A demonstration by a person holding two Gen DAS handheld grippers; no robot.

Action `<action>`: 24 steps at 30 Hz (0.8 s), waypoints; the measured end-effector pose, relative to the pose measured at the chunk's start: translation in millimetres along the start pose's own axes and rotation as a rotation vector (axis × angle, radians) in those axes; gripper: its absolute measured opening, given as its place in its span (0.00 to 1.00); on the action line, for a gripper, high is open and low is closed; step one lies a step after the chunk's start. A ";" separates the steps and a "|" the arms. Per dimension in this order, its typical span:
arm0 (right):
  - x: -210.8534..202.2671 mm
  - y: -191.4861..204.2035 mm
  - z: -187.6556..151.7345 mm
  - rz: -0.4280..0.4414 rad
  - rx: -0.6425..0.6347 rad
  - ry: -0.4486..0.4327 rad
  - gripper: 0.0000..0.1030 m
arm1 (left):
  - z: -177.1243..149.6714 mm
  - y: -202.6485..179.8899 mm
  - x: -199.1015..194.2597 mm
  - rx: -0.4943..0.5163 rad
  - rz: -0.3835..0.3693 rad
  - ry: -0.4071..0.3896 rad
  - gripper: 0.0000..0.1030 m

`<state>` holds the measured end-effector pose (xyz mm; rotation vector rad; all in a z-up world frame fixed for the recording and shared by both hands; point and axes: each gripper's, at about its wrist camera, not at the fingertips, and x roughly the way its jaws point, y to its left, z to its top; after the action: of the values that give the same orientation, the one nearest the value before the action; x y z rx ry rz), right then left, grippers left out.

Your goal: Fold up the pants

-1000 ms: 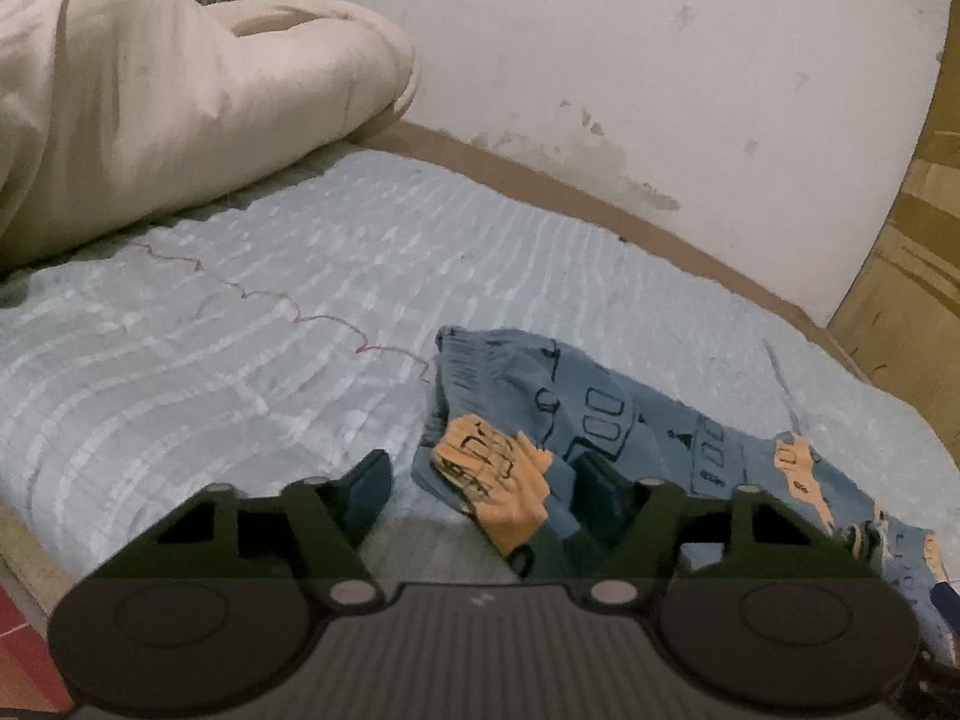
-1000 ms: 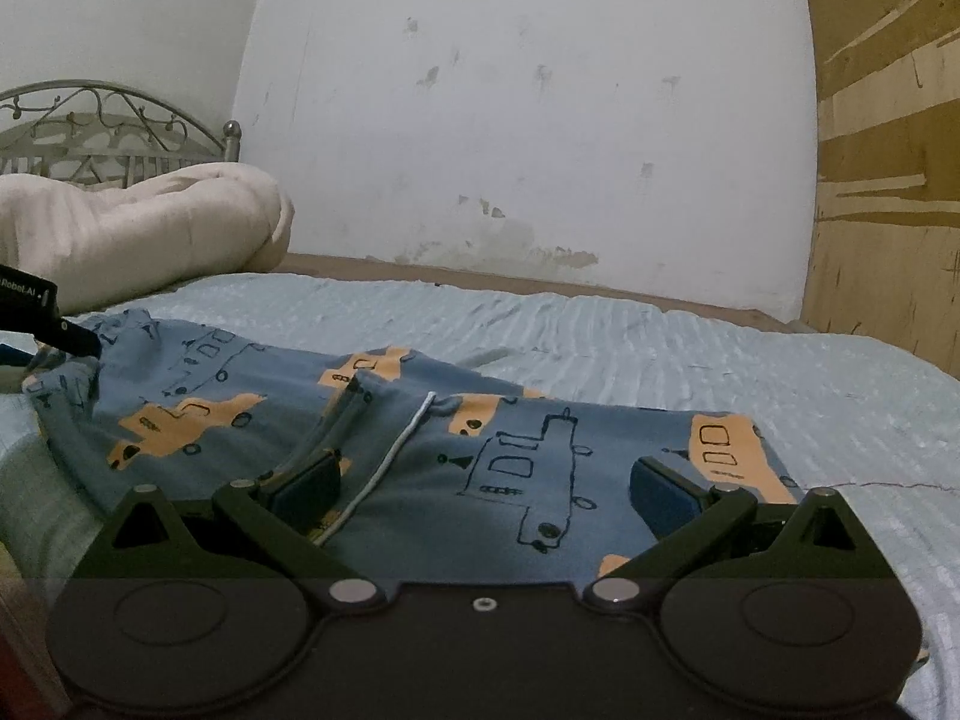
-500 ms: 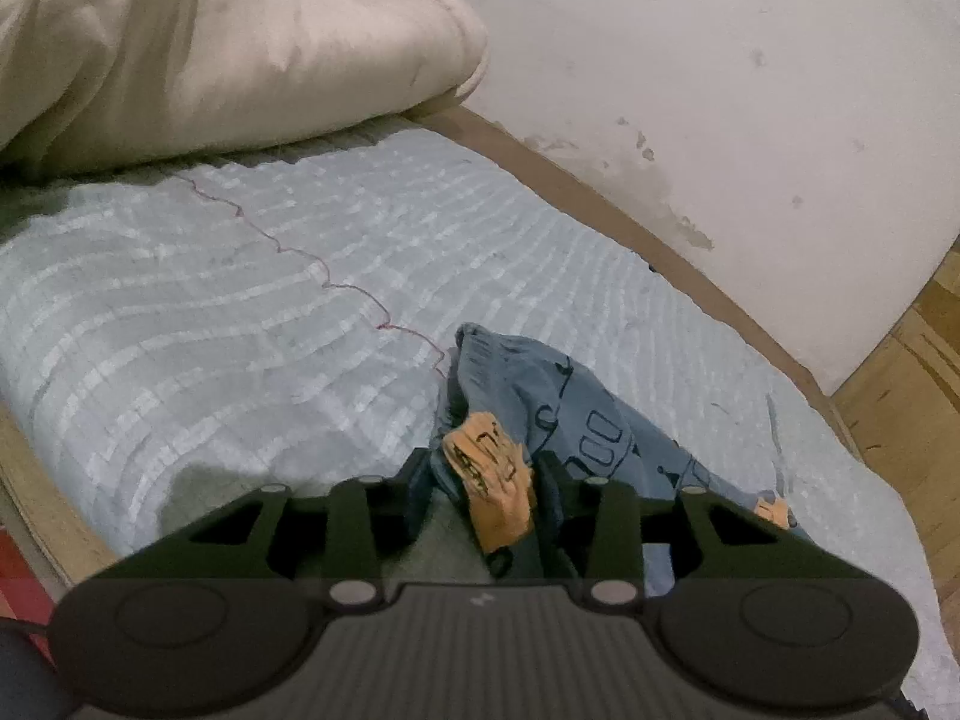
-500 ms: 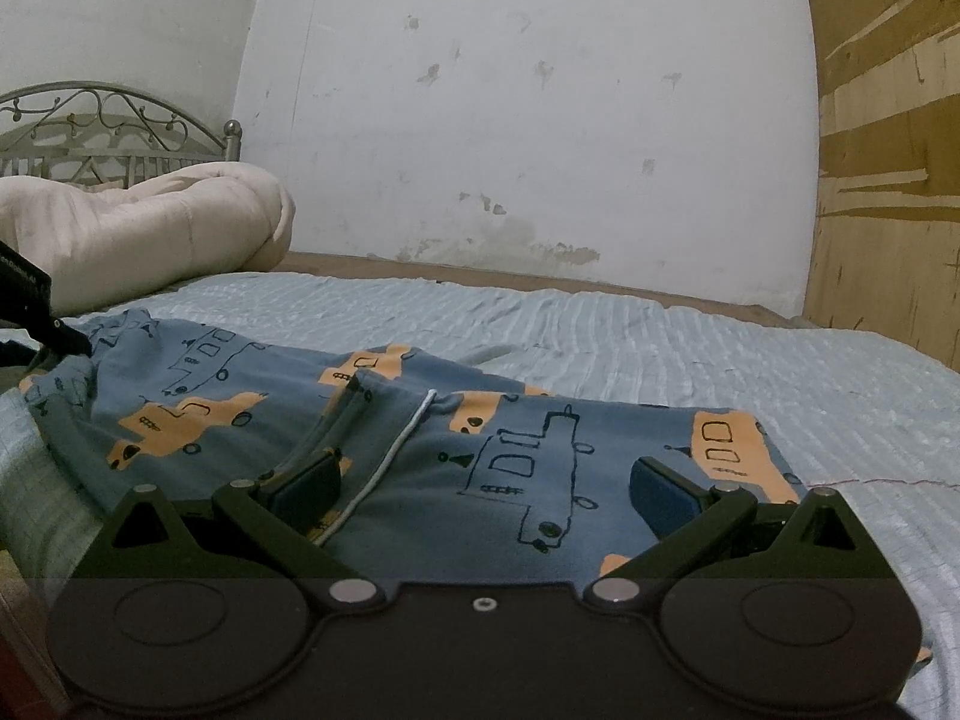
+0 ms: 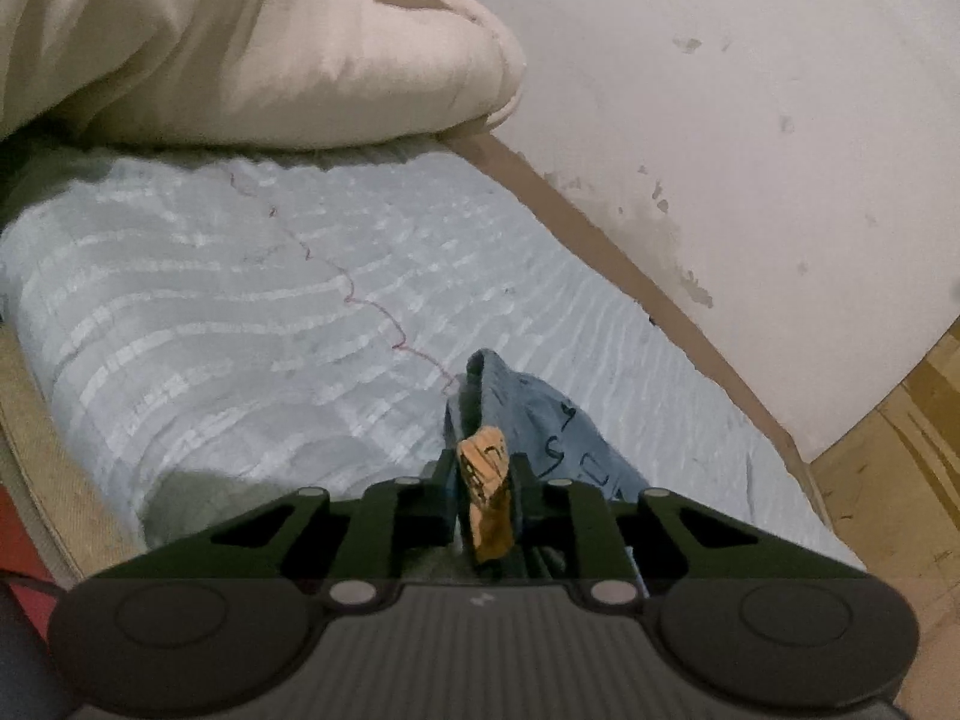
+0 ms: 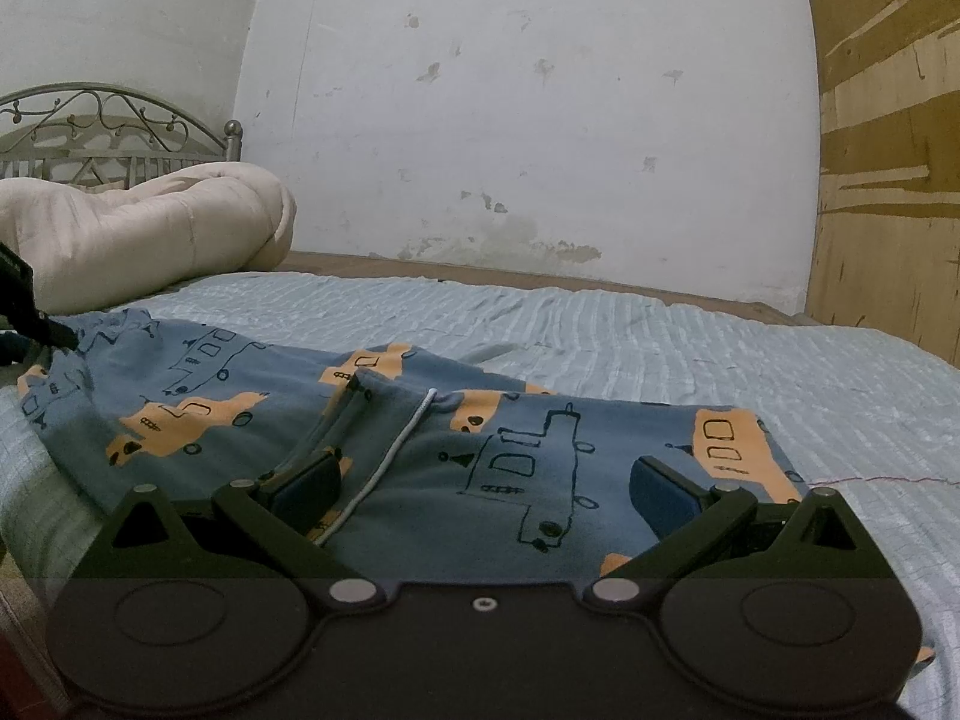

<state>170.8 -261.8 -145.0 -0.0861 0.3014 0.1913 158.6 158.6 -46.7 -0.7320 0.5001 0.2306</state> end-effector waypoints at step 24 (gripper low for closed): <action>-38.8 -42.7 29.1 -0.051 0.074 -0.103 0.99 | -32.8 -190.4 -59.8 0.533 -0.194 -0.153 0.16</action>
<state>151.4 -307.1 -103.2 -0.0108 0.2027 0.1334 166.2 -3.9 73.6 -0.2366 0.3199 -0.0321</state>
